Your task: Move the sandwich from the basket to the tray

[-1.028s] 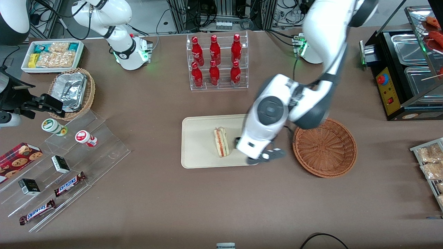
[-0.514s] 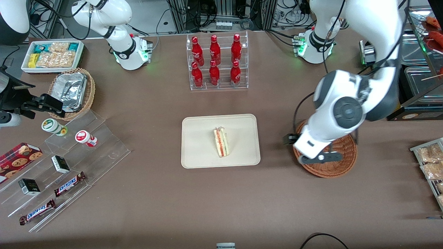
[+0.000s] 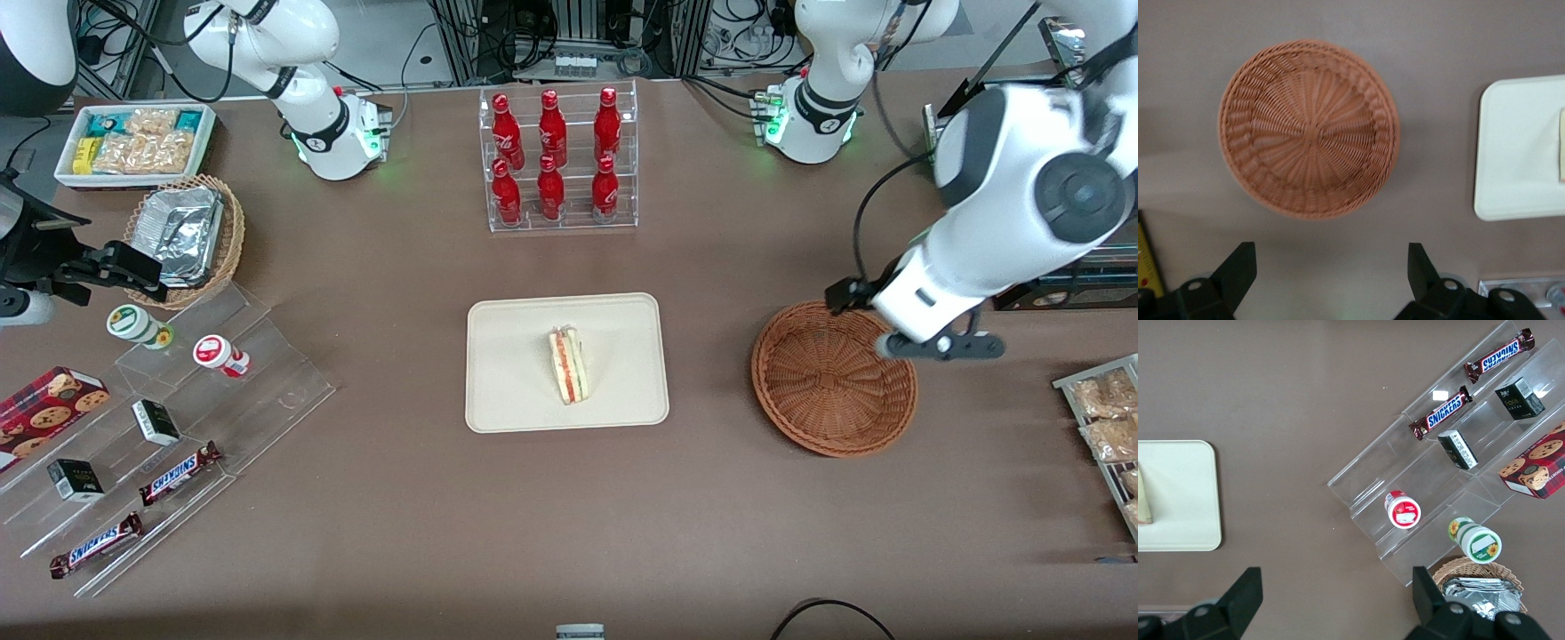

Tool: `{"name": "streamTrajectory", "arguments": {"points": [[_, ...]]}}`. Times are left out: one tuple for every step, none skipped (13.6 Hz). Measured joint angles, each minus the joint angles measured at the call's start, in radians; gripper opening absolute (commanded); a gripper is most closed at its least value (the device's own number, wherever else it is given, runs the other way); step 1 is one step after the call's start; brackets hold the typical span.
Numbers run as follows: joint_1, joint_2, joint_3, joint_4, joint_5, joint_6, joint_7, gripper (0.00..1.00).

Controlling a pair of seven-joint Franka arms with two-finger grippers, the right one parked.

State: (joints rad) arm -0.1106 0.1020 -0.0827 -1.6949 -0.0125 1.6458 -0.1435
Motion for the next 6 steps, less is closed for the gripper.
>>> {"name": "streamTrajectory", "arguments": {"points": [[0.014,-0.024,-0.001,0.0,0.0,-0.031,0.011,1.0],[0.033,-0.046,-0.005,-0.001,0.0,-0.057,0.02,1.0],[0.059,-0.065,-0.017,0.001,0.0,-0.079,0.033,1.0],[0.092,-0.082,-0.034,0.005,0.0,-0.107,0.053,1.0],[0.121,-0.093,-0.044,0.014,0.0,-0.139,0.074,1.0],[0.139,-0.1,-0.047,0.025,0.0,-0.166,0.094,1.0]]}}
